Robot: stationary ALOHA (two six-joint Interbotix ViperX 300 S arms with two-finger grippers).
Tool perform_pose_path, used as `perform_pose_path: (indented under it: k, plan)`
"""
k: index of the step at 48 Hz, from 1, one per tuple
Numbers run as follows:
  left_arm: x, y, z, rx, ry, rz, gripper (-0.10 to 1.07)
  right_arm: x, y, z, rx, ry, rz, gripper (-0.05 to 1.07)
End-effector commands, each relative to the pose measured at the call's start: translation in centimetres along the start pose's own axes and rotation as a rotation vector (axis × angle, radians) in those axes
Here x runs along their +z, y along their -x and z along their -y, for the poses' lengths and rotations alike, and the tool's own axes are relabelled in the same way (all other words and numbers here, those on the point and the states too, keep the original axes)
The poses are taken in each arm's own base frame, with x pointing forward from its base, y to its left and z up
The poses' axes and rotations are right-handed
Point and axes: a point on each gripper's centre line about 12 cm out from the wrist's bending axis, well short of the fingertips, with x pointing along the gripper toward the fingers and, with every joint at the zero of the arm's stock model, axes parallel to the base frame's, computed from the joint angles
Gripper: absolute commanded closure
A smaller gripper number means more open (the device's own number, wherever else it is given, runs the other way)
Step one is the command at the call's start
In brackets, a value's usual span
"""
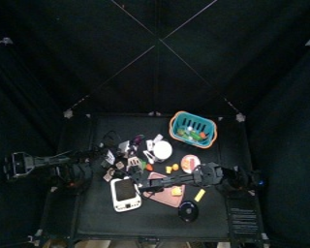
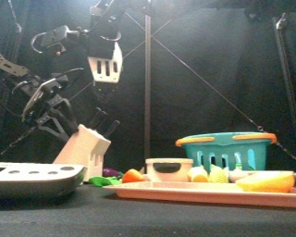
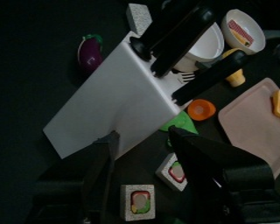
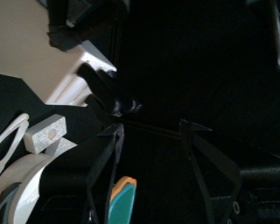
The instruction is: Grab squash half
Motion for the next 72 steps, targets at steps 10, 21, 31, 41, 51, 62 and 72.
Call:
perform_pose_path:
  k: [10, 21, 31, 41, 51, 62, 72]
  plan:
    - [1.4, 0.9, 0.5, -0.024, -0.02, 0.067, 0.11, -2.2, 4.5, 5.5, 0.071, -0.329, 0.083, 0.15]
    - [1.4, 2.7, 0.8, -0.062, -0.045, 0.113, 0.11, -3.7, 7.0, 4.9, 0.087, -0.481, 0.094, 0.15]
    - [1.4, 4.2, 1.2, -0.093, -0.104, 0.152, 0.11, -5.2, 9.0, 4.7, 0.095, -0.635, 0.116, 0.15]
    - [1.2, 4.5, 2.0, -0.129, -0.148, 0.155, 0.11, -6.7, 10.1, 4.1, 0.118, -0.747, 0.121, 0.15]
    - [1.0, 4.7, 2.8, -0.164, -0.216, 0.154, 0.11, -8.9, 10.7, 3.8, 0.141, -0.862, 0.123, 0.15]
    - [0.9, 4.8, 2.9, -0.171, -0.222, 0.156, 0.11, -11.8, 10.8, 3.7, 0.226, -0.999, 0.185, 0.15]
    - [0.9, 4.8, 2.9, -0.17, -0.223, 0.156, 0.11, -14.7, 9.3, 3.3, 0.374, -1.137, 0.235, 0.15]
